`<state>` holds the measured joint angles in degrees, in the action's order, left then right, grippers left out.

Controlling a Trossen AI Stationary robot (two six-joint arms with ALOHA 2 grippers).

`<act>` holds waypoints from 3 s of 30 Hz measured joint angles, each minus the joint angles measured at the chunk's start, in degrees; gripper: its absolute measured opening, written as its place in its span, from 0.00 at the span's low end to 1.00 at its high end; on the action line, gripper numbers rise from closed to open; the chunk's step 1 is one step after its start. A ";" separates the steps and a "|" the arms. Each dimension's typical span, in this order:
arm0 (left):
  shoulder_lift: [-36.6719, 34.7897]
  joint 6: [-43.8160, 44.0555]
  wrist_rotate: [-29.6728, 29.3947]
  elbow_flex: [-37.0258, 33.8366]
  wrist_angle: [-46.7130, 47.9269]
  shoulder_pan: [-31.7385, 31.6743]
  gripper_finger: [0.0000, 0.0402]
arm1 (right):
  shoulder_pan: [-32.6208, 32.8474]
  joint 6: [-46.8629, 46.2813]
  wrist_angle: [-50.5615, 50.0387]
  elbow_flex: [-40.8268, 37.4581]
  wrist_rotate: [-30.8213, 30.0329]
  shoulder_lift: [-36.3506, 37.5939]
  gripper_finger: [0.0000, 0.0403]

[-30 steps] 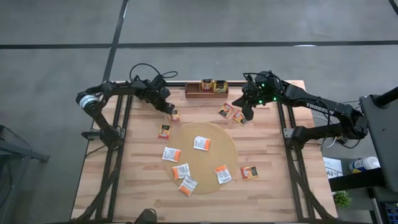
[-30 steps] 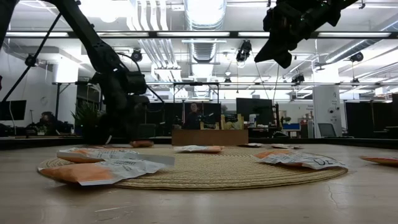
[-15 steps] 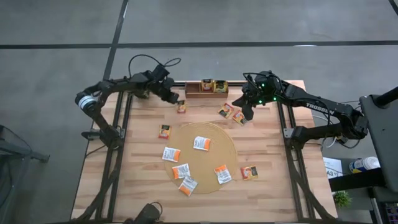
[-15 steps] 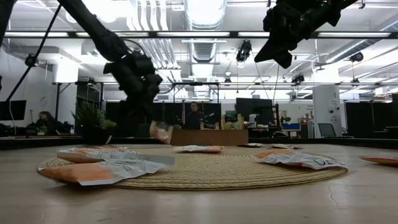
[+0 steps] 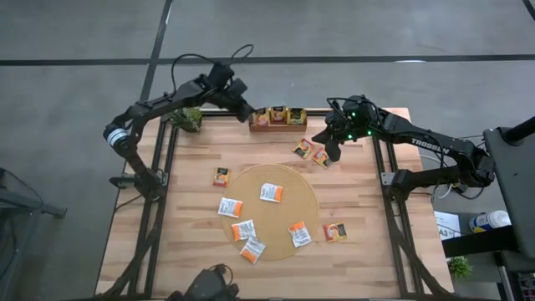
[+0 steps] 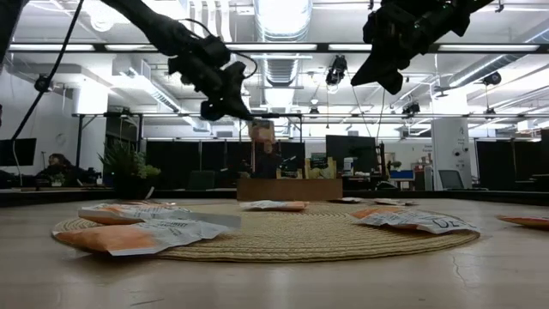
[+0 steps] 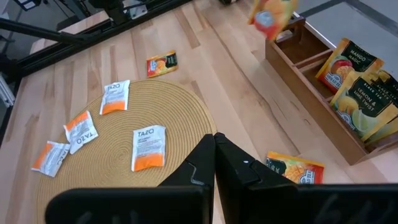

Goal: Pick & Place Tea
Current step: Put the red tea bag into the middle section of the wooden organizer

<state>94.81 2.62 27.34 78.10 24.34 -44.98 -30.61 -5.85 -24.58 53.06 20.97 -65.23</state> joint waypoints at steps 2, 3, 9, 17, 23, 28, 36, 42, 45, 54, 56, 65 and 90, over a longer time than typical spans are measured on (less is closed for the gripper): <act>0.91 -1.16 -0.22 0.65 -2.30 0.05 0.00 | 0.00 -0.01 0.00 0.00 0.00 0.00 0.02; 1.30 -1.77 -0.24 0.65 -3.23 0.05 0.00 | 0.00 -0.06 0.00 0.00 0.00 0.00 0.02; 5.23 -9.47 -0.29 0.29 -11.62 0.48 0.00 | 0.00 -0.14 0.02 0.00 0.00 0.00 0.02; 10.74 -15.96 0.19 0.97 -20.72 0.55 0.00 | 0.00 -0.20 0.02 0.00 0.00 0.00 0.02; 13.62 -18.46 -0.33 1.05 -21.66 0.56 0.00 | 0.00 -0.46 0.02 0.00 0.00 0.00 0.02; 14.81 -18.61 -3.98 1.12 -23.72 0.55 0.00 | 0.00 -0.63 0.04 0.00 -0.02 0.00 0.02; 16.91 -17.93 -4.84 1.12 -24.00 0.59 0.00 | 0.00 -1.31 0.45 0.00 -0.09 0.00 0.02; 17.58 -17.69 -4.83 1.12 -25.34 0.68 0.00 | 0.00 -1.51 1.59 0.00 -0.11 0.00 0.02; 17.82 -17.51 -4.78 1.12 -26.05 0.68 0.00 | 0.00 -1.59 1.57 0.00 -0.15 0.00 0.02; 18.13 -17.32 -5.39 1.12 -26.38 0.71 0.00 | 0.00 -2.60 1.55 0.00 -0.26 0.00 0.02; 18.13 -17.10 -5.45 1.12 -26.63 0.68 0.00 | 0.00 -2.68 1.56 0.00 -0.28 0.00 0.02; 18.13 -15.57 -7.18 1.12 -26.47 0.71 0.17 | 0.00 -2.80 1.57 0.00 -0.28 0.00 0.02; 3.33 -10.48 -7.50 1.08 3.90 3.03 0.31 | 0.00 -1.02 3.13 0.00 -0.26 0.00 0.02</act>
<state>98.14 -7.86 19.84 79.18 28.23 -41.95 -30.61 -6.86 -21.45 53.06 20.71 -65.23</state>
